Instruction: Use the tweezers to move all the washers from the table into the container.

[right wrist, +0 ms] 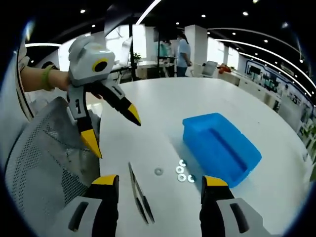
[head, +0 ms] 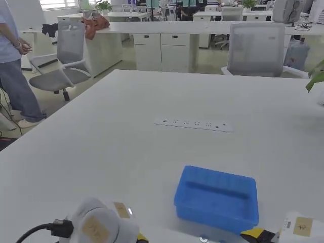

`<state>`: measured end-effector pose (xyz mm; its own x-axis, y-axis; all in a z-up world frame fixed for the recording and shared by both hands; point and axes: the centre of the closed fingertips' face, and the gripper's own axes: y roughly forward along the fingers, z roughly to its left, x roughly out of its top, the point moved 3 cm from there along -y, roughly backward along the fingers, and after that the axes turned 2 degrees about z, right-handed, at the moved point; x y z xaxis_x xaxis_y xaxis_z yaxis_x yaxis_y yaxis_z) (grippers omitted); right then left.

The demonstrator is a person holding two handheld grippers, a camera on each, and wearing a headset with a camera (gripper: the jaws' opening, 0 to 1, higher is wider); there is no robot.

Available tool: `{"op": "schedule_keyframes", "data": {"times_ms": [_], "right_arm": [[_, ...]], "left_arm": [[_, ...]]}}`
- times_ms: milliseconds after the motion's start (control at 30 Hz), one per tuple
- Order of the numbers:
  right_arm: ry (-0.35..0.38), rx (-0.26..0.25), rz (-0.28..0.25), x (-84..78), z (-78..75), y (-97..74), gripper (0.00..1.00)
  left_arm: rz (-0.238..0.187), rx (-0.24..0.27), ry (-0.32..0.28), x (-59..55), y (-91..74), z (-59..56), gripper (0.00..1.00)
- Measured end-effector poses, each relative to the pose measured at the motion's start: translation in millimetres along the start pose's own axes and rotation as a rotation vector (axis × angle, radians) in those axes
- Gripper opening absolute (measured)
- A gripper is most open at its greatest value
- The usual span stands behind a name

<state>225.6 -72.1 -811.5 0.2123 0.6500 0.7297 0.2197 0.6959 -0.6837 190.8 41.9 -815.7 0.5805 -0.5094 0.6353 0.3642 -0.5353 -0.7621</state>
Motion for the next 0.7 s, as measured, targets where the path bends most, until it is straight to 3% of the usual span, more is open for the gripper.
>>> {"op": "schedule_keyframes", "data": {"times_ms": [400,467,600,700], "right_arm": [[-0.077,0.097,0.072,-4.0,14.5,17.4,0.56],[-0.079,0.110,0.074,-3.6,15.9,19.5,0.54],[-0.098,0.141,0.098,-3.3,19.5,24.3,0.50],[-0.122,0.152,0.126,-3.7,20.2,28.1,0.41]], "left_arm": [[0.100,-0.056,0.027,-8.1,5.5,-0.2,0.62],[0.139,-0.064,0.039,-12.1,4.8,1.0,0.60],[0.153,-0.064,0.076,-9.5,5.0,4.3,0.53],[0.156,-0.062,0.115,-6.5,6.8,5.8,0.51]]}}
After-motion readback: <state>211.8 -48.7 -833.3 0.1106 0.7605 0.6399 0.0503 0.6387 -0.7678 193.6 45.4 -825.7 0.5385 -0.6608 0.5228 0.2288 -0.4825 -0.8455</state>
